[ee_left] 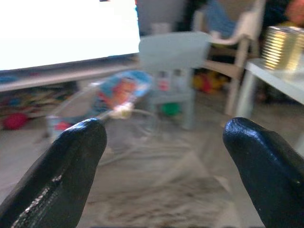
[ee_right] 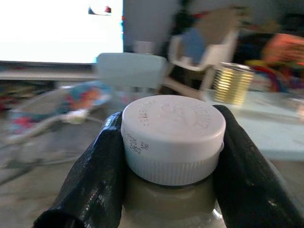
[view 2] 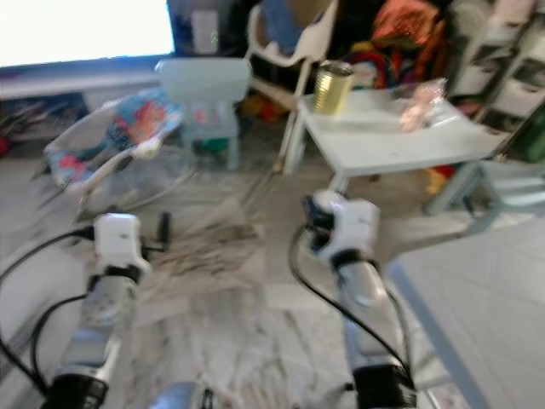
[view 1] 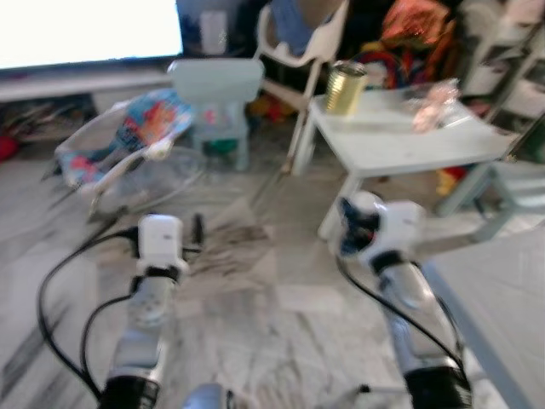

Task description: Restocking fridge

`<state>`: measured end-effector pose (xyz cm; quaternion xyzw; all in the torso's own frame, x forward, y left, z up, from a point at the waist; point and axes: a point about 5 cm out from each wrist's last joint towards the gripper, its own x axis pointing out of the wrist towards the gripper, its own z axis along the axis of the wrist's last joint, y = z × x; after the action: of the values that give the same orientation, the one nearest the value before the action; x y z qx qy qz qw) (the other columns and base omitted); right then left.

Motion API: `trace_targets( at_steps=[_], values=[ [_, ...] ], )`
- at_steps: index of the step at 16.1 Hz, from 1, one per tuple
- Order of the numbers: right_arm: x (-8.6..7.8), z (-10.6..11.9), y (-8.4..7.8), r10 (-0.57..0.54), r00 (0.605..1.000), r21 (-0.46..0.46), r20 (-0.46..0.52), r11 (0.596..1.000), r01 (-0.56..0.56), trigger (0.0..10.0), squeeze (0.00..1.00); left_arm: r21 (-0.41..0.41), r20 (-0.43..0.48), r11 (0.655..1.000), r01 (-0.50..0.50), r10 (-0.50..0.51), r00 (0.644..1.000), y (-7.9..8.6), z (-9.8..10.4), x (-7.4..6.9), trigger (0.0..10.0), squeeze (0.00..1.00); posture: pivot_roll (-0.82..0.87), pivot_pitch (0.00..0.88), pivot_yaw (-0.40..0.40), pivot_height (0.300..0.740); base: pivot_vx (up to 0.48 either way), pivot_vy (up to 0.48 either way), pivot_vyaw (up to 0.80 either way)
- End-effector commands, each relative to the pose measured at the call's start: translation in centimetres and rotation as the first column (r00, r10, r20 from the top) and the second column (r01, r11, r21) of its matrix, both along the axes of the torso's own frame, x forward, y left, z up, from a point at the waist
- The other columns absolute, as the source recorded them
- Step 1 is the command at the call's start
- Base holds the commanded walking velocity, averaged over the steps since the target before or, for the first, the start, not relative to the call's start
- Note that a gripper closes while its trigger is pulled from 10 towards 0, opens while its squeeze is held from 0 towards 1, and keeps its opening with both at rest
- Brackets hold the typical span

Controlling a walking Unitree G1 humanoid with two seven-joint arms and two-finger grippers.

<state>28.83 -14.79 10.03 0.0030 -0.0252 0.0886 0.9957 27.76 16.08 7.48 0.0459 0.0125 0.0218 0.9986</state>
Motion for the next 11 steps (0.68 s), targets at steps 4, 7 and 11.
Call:
trace_targets(
  at_steps=[4,7,11],
  values=[
    [0.56,1.41,-0.49,-0.004,0.998,0.003,0.062,1.000,0.004,10.0,0.00,-0.001,-0.001,1.000,0.018,-0.018,1.000,-0.59,-0.04,-0.03,10.0,0.00,0.09,0.000,-0.033,0.740,0.000,0.292,0.80],
    [0.50,1.38,-0.51,-0.001,0.998,0.007,0.061,1.000,0.000,10.0,0.00,-0.002,-0.004,1.000,0.015,-0.015,1.000,-0.49,-0.25,-0.43,10.0,0.00,0.10,0.001,-0.039,0.740,0.000,0.290,0.80],
    [0.10,1.01,-0.03,0.019,0.999,0.014,0.048,1.000,-0.020,10.0,0.00,-0.009,-0.016,1.000,0.012,-0.013,1.000,-0.65,-0.61,-0.80,10.0,0.00,0.10,0.012,-0.049,0.740,0.000,0.279,0.80]
  ],
)
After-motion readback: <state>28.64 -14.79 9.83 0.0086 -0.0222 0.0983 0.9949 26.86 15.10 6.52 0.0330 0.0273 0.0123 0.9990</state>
